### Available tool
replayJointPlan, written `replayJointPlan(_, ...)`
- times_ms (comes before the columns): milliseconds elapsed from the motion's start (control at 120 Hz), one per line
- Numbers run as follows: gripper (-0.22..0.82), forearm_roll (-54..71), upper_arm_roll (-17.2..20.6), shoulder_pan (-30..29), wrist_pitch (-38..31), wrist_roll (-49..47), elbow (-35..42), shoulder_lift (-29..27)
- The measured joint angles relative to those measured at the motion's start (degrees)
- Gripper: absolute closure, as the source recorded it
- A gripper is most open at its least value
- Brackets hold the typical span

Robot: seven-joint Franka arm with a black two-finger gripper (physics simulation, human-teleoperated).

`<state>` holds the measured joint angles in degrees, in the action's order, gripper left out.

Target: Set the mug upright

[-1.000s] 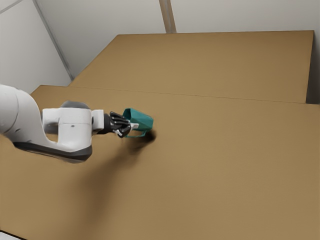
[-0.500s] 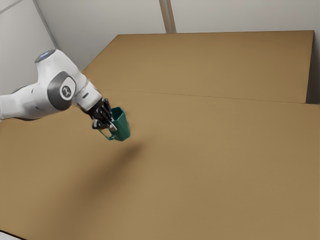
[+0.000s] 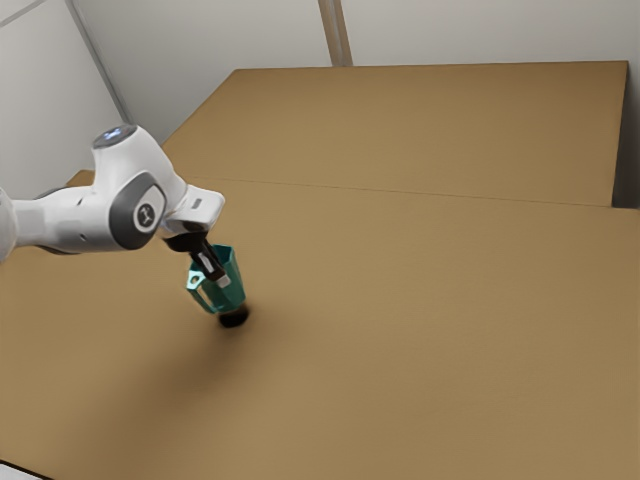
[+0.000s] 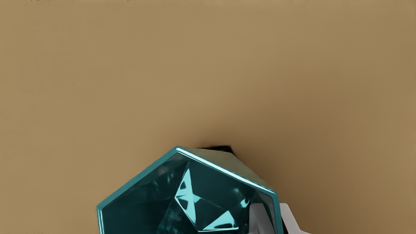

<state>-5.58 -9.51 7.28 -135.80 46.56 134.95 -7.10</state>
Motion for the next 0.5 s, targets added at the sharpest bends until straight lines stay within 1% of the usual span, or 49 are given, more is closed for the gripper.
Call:
replayJointPlan(225, 0.79, -0.14, 0.04, 2.81, -1.14, -9.98, 0.00, 0.89)
replayJointPlan(500, 0.79, -0.31, 0.11, 6.53, -2.43, -18.68, -0.19, 2.52)
